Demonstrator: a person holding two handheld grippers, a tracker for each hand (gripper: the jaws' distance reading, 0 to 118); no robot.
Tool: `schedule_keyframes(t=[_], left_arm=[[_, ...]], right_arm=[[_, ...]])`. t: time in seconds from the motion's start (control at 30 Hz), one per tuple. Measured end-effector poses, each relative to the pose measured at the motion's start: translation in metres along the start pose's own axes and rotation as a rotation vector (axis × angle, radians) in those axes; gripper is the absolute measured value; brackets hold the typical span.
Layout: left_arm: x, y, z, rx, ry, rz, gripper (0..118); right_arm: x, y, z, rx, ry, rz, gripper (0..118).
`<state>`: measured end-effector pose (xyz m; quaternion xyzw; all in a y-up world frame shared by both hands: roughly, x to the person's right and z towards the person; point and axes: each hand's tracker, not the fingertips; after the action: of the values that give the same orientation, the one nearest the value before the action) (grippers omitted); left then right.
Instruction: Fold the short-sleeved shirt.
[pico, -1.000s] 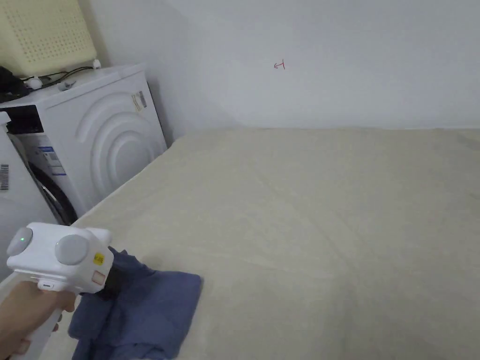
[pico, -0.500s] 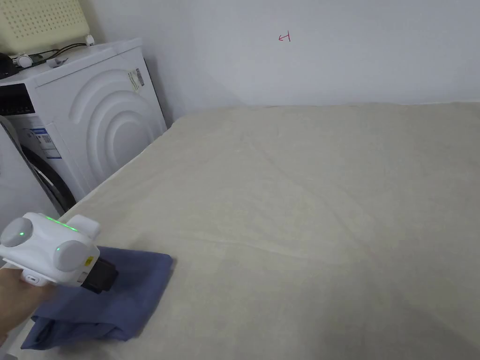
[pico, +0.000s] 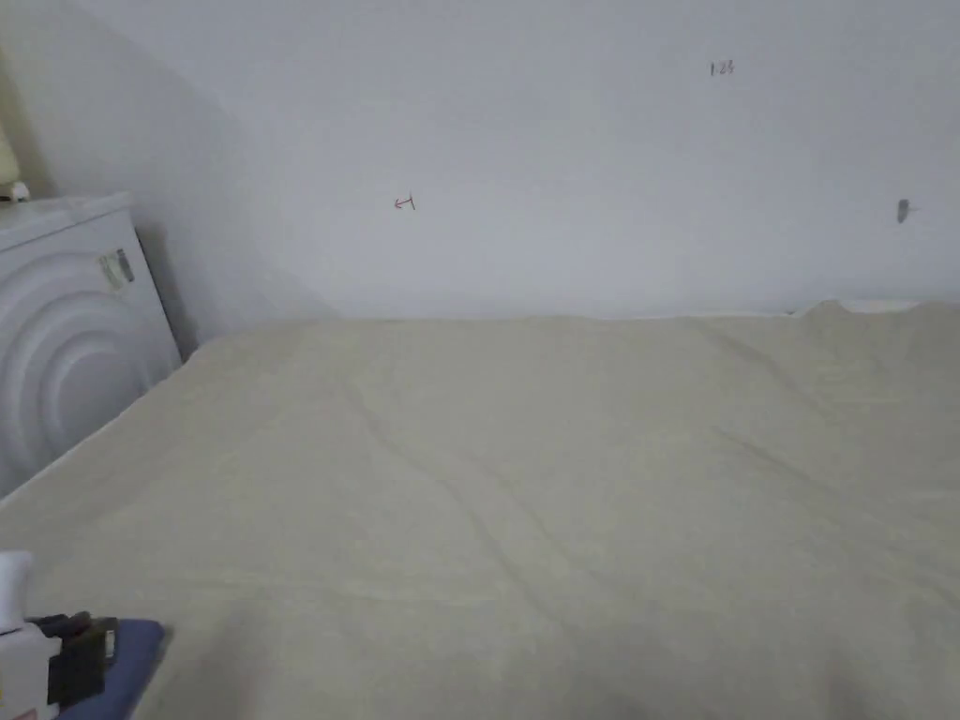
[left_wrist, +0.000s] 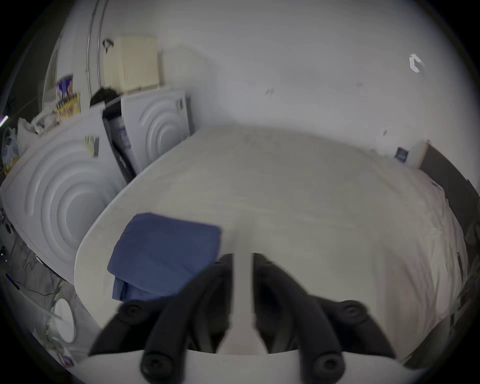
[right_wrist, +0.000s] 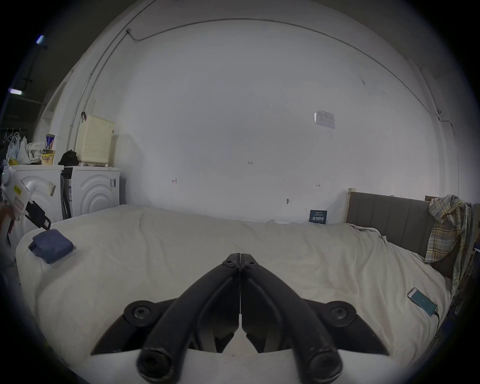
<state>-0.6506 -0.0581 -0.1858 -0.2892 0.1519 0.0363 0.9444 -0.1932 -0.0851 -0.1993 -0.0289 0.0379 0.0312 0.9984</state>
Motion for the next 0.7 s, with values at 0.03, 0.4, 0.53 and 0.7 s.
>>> schedule_keyframes(t=[0.03,0.4,0.53,0.7], left_arm=[[0.02,-0.004,0.017,0.074,0.034,-0.014,0],[0.212,-0.03,0.149,0.516,-0.192,0.035,0],[0.288,-0.048,0.179,0.57,-0.101,-0.034,0],[0.347,-0.084,0.201,0.647,-0.105,-0.068,0]], right_arm=[[0.003,0.003,0.003,0.003,-0.007,-0.005,0],[0.096,0.03,0.069,0.037,0.006,-0.033,0],[0.126,0.031,0.079,0.095,-0.045,-0.057,0],[0.146,0.035,0.092,0.086,-0.041,-0.097,0]])
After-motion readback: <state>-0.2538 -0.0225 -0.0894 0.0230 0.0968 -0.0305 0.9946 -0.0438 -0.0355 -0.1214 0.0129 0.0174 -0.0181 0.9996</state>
